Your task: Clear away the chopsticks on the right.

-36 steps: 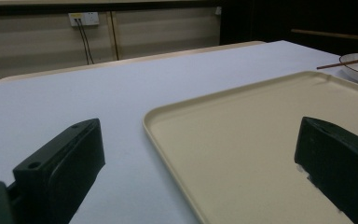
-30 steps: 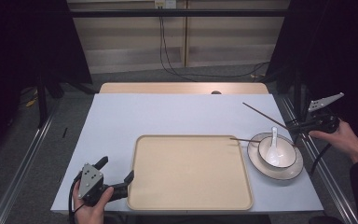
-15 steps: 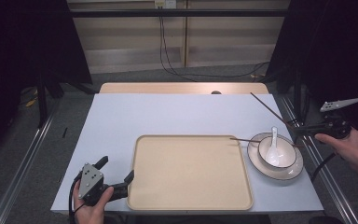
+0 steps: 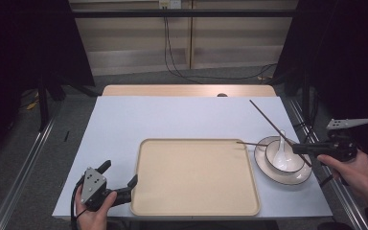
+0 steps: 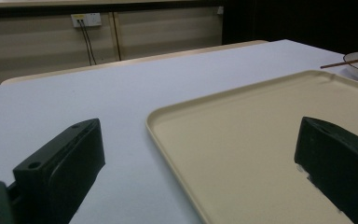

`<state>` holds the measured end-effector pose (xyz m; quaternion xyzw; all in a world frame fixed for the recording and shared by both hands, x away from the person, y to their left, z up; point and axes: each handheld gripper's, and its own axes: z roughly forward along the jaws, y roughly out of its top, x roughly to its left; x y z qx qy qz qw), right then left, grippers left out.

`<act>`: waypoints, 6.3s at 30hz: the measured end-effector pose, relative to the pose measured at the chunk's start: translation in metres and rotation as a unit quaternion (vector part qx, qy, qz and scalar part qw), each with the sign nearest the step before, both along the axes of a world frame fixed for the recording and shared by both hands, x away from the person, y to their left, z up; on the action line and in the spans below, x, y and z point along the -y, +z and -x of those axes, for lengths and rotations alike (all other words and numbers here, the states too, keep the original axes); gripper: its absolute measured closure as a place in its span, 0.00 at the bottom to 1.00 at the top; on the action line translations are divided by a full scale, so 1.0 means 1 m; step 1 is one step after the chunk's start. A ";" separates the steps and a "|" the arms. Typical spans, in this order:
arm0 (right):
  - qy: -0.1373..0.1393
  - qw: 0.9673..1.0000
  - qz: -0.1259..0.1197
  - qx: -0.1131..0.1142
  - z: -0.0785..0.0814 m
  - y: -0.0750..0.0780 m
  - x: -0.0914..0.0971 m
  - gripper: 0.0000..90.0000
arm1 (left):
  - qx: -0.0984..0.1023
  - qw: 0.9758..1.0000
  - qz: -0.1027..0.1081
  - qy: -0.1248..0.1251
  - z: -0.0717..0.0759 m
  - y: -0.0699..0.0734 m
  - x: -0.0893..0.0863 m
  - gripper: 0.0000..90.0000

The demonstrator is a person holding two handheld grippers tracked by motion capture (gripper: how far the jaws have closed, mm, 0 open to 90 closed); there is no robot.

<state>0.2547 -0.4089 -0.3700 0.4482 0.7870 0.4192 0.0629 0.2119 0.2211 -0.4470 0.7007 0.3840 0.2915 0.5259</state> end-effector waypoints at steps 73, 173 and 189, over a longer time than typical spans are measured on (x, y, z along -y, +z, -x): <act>-0.080 0.985 -0.029 -0.151 0.036 -0.102 -0.133 0.92 | -0.002 1.000 0.001 -0.010 -0.001 0.000 0.000 0.02; 0.226 0.952 0.207 -0.003 -0.090 -0.063 0.039 0.85 | 0.015 1.000 0.007 -0.023 -0.002 0.001 -0.002 0.02; 0.214 0.957 0.198 0.007 -0.089 -0.064 0.038 0.94 | 0.014 1.000 0.000 -0.021 -0.002 0.001 -0.002 0.02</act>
